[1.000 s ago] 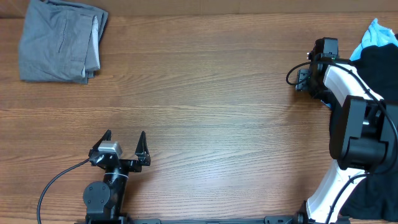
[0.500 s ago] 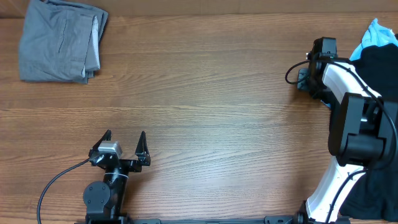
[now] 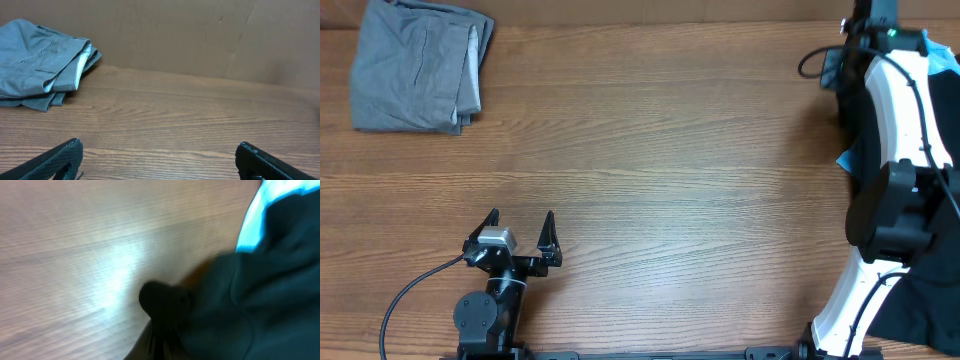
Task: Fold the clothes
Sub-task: 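Lift the black shirt with the right gripper and drag it leftward, then lower the black shirt onto the table center with the right gripper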
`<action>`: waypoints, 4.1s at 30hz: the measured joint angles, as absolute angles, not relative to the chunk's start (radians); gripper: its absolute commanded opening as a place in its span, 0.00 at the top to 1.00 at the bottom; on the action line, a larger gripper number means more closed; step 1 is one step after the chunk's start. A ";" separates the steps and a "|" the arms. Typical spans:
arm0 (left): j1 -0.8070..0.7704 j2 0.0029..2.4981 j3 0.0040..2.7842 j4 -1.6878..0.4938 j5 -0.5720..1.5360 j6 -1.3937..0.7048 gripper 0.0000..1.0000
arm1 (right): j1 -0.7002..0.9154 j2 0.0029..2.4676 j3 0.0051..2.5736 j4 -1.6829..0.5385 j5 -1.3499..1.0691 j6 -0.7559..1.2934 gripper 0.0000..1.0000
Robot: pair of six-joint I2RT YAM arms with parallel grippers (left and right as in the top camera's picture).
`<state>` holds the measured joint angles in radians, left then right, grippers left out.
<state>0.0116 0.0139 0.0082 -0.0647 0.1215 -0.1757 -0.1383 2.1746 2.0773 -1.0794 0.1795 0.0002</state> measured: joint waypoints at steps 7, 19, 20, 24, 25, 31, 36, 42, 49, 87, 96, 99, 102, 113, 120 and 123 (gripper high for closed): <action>0.012 0.014 0.008 -0.065 0.121 -0.176 0.00 | -0.020 2.174 2.263 -1.129 0.073 0.004 0.96; 0.012 0.014 0.008 -0.065 0.121 -0.176 0.00 | 0.382 2.186 2.262 -0.870 -0.164 0.128 0.96; 0.012 0.014 0.008 -0.064 0.121 -0.176 0.00 | 0.406 2.191 2.262 -0.856 -0.171 0.140 0.96; 0.012 0.014 0.008 -0.065 0.121 -0.176 0.00 | 0.535 2.258 2.262 -0.785 -0.246 0.195 0.96; 0.012 0.014 0.008 -0.065 0.121 -0.176 0.00 | 0.566 2.283 2.262 -0.777 -0.266 0.204 0.96; 0.012 0.014 0.008 -0.064 0.121 -0.176 0.00 | 0.733 2.410 2.241 -0.794 -0.311 0.232 0.67; 0.012 0.014 0.008 -0.064 0.121 -0.176 0.00 | 0.777 2.413 2.278 -0.876 -0.246 0.234 0.54; 0.012 0.014 0.008 -0.064 0.121 -0.176 0.00 | 0.654 2.400 2.441 -1.084 -0.097 0.237 0.00; 0.012 0.014 0.008 -0.064 0.121 -0.176 0.00 | 0.397 2.292 2.564 -1.468 -0.017 0.236 0.00; 0.012 0.014 0.008 -0.065 0.121 -0.176 0.00 | 0.349 1.929 1.463 -1.570 -0.211 0.322 0.00; 0.012 0.014 0.008 -0.065 0.121 -0.176 0.00 | 0.353 1.929 1.221 -1.296 -0.250 0.442 0.00; 0.012 0.014 0.008 -0.064 0.121 -0.176 0.00 | 0.353 1.929 1.148 -1.202 -0.274 0.476 0.00; 0.012 0.014 0.008 -0.065 0.121 -0.176 0.00 | 0.353 1.927 1.116 -1.147 -0.287 0.515 0.00; 0.012 0.014 0.008 -0.064 0.121 -0.175 0.00 | 0.353 1.906 1.111 -1.073 -0.313 0.576 0.43; 0.012 0.014 0.008 -0.064 0.121 -0.176 0.00 | 0.353 1.906 1.111 -1.084 -0.272 0.596 0.92; 0.012 0.014 0.008 -0.064 0.121 -0.175 0.00 | 0.354 1.906 1.114 -1.106 -0.239 0.632 0.96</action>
